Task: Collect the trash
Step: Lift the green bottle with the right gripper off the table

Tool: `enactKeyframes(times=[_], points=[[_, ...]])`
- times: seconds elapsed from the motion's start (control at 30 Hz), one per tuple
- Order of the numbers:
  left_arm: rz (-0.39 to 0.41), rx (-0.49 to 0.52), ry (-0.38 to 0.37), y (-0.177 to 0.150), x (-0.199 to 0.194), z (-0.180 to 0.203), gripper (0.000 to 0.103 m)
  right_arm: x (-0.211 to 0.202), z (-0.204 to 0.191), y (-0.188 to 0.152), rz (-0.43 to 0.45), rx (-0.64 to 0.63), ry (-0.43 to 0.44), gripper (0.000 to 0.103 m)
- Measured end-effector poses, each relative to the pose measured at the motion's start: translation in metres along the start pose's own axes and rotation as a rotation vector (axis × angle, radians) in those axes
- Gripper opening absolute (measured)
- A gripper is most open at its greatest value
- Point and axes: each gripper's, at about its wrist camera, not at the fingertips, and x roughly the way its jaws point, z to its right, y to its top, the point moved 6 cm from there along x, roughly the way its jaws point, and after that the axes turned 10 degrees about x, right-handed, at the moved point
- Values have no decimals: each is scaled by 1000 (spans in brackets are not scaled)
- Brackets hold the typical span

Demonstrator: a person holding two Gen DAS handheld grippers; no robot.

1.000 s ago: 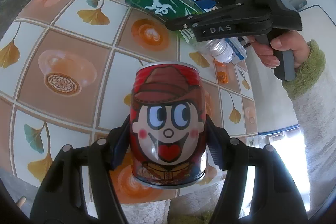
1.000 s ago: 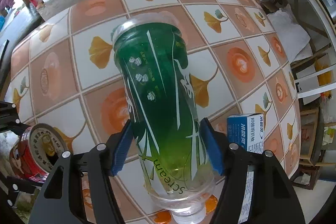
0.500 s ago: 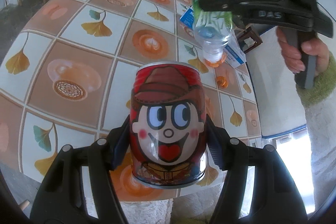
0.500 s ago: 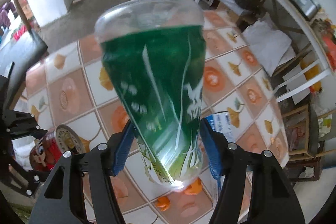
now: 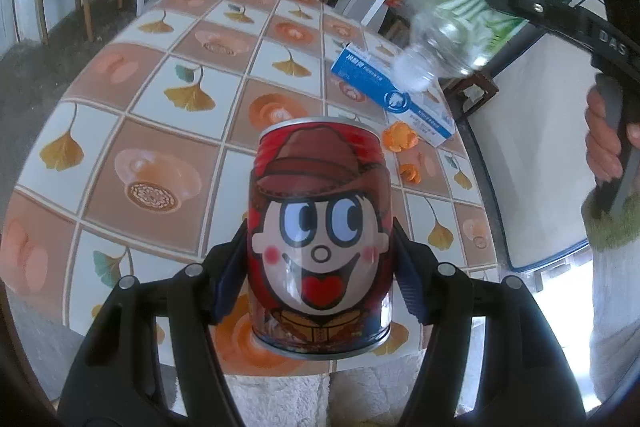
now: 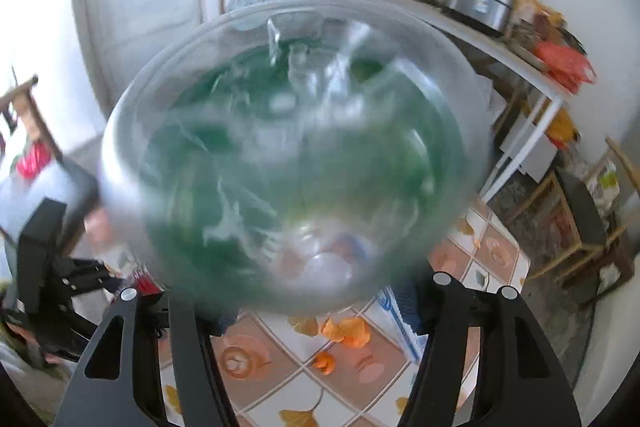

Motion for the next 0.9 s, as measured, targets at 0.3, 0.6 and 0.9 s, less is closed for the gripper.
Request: enactKeyframes(times=[0.3, 0.6, 0.9], points=[[52, 40, 19, 0, -21, 14, 62, -49, 20, -35, 84, 172, 6, 60], [90, 75, 6, -6, -40, 35, 62, -91, 36, -77, 134, 298, -21, 60], [105, 118, -15, -14, -49, 63, 62, -132, 60, -128, 186, 429, -48, 60]])
